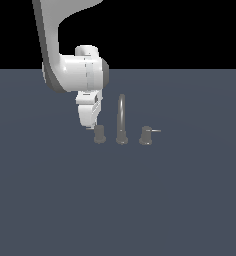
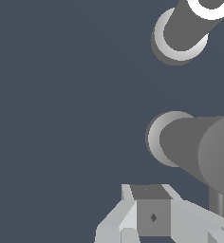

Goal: Turn on the faucet by rotating a designated handle.

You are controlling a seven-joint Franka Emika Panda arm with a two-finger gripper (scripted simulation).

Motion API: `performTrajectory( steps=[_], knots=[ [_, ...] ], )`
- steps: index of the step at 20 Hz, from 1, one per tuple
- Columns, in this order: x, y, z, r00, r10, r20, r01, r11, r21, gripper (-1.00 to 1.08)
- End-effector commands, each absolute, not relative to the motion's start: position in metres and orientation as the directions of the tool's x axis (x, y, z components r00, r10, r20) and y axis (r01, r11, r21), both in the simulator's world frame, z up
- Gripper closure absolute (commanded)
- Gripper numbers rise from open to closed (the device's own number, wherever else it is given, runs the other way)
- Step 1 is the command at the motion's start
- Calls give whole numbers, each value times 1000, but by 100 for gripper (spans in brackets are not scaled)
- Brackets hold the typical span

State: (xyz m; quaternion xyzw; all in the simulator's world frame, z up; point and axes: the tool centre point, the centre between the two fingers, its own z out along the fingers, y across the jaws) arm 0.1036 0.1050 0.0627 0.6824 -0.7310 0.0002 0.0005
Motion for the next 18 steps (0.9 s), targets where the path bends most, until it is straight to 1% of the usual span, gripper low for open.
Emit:
performTrajectory(
  steps=[1, 3, 13, 15, 18],
  knots=[
    [104, 105, 63, -71, -998, 1, -998, 71, 0, 108],
    [104, 105, 63, -70, -998, 1, -998, 70, 0, 108],
    [75, 124, 63, -70, -998, 0, -998, 70, 0, 108],
    [82, 118, 63, -77, -997, 0, -997, 77, -9, 108],
    [74, 118, 63, -76, -997, 0, -997, 76, -7, 108]
  ],
)
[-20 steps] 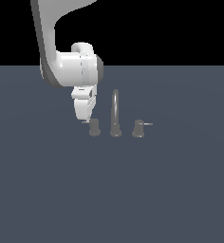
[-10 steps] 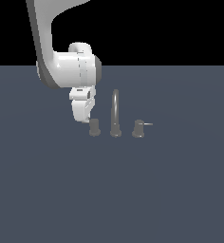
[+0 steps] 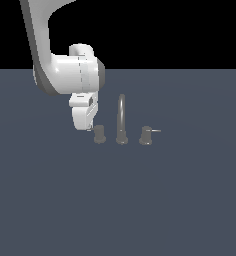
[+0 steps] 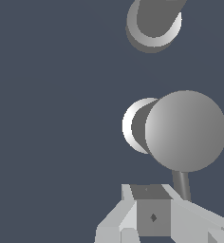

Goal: Turn on the faucet by rotating a designated handle.

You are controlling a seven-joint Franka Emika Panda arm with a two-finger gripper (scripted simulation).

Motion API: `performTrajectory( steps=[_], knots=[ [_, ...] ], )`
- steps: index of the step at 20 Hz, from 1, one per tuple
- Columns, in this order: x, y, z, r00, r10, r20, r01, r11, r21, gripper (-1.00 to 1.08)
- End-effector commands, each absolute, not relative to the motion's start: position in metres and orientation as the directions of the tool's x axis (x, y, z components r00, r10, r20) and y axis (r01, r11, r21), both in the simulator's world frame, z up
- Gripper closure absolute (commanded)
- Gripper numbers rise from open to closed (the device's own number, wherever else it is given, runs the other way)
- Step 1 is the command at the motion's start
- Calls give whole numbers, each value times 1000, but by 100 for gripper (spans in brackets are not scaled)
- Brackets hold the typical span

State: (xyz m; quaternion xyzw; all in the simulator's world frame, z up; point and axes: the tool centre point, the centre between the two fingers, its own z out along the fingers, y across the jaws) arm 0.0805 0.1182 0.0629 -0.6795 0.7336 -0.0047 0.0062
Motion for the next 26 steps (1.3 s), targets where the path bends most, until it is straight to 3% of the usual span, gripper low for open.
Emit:
performTrajectory(
  steps=[1, 14, 26],
  knots=[
    [71, 118, 63, -75, -997, 0, -997, 75, -7, 108],
    [43, 126, 62, -62, -998, -8, -998, 62, -10, 108],
    [16, 87, 63, -70, -998, -1, -998, 70, -1, 108]
  ],
)
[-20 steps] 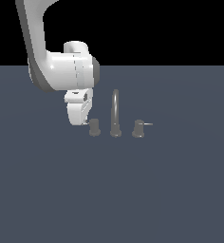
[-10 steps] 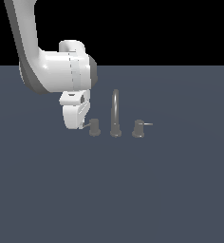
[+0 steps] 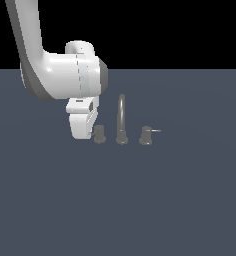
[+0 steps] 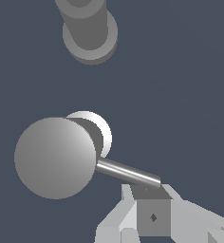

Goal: Turn on the faucet by rotating a designated handle.

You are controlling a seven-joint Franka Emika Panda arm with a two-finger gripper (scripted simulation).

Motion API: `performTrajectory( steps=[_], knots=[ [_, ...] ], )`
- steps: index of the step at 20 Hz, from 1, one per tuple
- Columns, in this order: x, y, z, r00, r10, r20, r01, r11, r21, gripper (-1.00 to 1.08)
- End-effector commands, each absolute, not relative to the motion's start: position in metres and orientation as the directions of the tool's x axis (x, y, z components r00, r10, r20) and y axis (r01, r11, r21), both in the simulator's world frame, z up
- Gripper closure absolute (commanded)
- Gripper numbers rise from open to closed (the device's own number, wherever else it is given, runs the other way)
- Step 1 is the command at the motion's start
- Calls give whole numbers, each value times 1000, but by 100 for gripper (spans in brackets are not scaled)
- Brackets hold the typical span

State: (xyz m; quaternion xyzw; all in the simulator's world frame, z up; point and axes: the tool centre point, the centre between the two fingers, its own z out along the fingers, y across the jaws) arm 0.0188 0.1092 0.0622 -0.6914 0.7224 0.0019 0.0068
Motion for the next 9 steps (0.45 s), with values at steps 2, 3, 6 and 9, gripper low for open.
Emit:
performTrajectory(
  steps=[2, 3, 6, 9],
  knots=[
    [20, 101, 62, -48, -999, -11, -999, 48, -6, 108],
    [20, 93, 62, -51, -999, -9, -999, 51, -5, 108],
    [22, 69, 63, -62, -998, -5, -998, 62, -2, 108],
    [23, 53, 63, -68, -998, -1, -998, 68, -1, 108]
  ],
)
